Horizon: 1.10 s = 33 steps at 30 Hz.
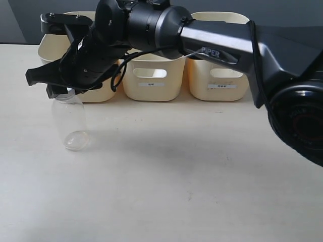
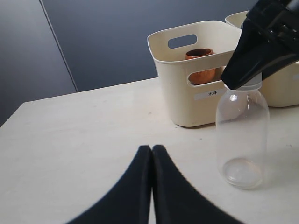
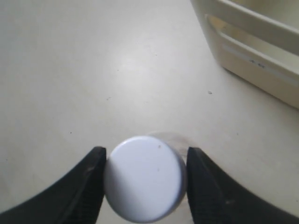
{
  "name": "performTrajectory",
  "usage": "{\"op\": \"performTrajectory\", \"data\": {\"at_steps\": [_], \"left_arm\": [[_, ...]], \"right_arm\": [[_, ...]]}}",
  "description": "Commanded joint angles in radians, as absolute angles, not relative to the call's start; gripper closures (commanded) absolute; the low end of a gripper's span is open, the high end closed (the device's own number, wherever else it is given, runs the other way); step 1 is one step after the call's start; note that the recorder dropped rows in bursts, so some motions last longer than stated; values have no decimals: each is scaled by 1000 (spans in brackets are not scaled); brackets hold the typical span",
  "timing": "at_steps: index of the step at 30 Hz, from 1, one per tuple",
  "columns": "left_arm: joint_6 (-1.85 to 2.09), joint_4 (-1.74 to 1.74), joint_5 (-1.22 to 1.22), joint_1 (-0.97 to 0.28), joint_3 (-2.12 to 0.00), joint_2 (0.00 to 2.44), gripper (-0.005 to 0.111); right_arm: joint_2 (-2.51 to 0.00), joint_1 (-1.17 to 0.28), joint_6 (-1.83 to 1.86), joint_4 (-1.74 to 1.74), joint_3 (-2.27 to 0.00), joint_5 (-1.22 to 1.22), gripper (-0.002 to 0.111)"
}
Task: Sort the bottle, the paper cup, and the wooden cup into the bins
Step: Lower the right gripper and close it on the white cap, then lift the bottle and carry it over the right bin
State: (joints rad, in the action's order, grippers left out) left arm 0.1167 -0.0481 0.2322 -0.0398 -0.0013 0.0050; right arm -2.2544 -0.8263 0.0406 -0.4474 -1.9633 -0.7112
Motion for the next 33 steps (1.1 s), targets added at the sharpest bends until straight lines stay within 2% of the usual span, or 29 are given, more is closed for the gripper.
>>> {"op": "performTrajectory", "data": {"at_steps": [1, 12, 33], "left_arm": [[115, -43, 231, -43, 0, 0, 107], [115, -43, 231, -43, 0, 0, 107], [115, -43, 231, -43, 0, 0, 107]], "right_arm": [[-2246, -828, 41, -438, -1960, -738, 107], [-2098, -828, 40, -245, -1960, -871, 107], [-1861, -826, -365, 410, -1960, -1044, 107]]}}
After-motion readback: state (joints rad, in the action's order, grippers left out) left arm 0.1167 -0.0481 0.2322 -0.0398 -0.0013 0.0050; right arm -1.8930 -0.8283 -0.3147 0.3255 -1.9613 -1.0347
